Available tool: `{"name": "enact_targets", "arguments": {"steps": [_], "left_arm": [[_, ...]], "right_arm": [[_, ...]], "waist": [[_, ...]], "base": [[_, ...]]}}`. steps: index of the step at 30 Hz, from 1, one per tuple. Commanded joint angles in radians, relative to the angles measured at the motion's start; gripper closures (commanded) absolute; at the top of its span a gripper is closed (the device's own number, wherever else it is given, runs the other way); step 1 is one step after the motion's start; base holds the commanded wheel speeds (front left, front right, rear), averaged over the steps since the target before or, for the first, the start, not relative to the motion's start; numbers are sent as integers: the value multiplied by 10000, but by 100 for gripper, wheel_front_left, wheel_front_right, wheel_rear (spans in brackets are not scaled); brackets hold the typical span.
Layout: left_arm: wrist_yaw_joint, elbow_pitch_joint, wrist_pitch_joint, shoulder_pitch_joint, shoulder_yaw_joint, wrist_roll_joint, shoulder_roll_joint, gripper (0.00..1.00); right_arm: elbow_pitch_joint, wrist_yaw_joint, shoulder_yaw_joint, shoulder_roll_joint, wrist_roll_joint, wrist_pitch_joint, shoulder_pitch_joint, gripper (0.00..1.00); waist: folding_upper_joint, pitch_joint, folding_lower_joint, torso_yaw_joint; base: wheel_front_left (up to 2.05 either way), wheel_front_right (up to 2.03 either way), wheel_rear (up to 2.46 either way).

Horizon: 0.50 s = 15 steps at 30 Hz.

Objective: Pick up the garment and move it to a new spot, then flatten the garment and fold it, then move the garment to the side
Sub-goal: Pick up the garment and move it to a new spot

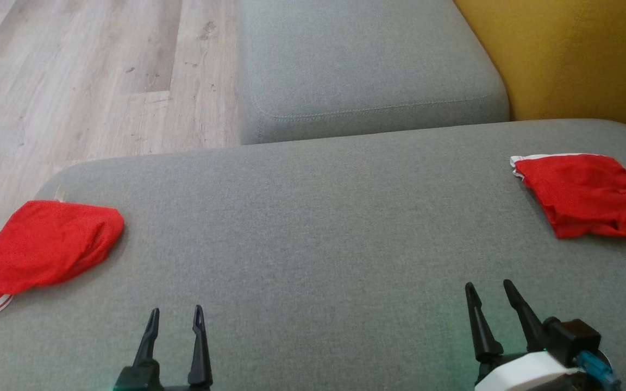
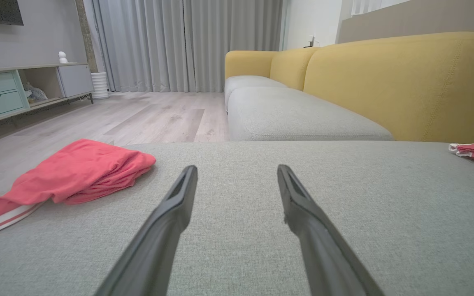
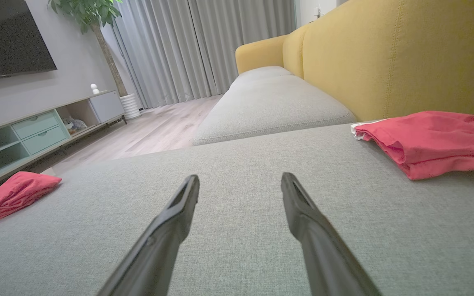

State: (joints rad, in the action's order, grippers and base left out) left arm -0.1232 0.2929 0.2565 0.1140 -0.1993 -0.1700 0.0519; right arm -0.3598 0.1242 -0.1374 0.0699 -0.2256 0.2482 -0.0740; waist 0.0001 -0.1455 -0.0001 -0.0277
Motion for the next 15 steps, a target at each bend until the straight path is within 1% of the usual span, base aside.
{"name": "enact_targets", "arguments": {"steps": [1,5,9,12,15], "left_arm": [[-7,-270,53,-303,288,68,-16,0],[47,-244,53,-279,256,135,-16,0],[124,-121,53,-324,177,160,-16,0],[95,-124,53,-404,216,192,-16,0],[58,-219,53,-481,325,291,-16,0]], "right_arm": [[331,65,-169,-39,109,135,318,0],[322,65,-100,-50,128,135,258,0],[314,65,-27,-62,157,135,234,0],[266,65,-56,-68,153,135,284,0],[256,65,-24,-78,128,135,293,0]], "waist": [[-1,2,1,12],[-1,13,1,57],[-1,107,1,244],[-1,220,1,560],[-1,328,1,1159]], "base": [[0,0,0],[0,0,0],[0,0,0],[0,0,0],[0,0,0]]}}
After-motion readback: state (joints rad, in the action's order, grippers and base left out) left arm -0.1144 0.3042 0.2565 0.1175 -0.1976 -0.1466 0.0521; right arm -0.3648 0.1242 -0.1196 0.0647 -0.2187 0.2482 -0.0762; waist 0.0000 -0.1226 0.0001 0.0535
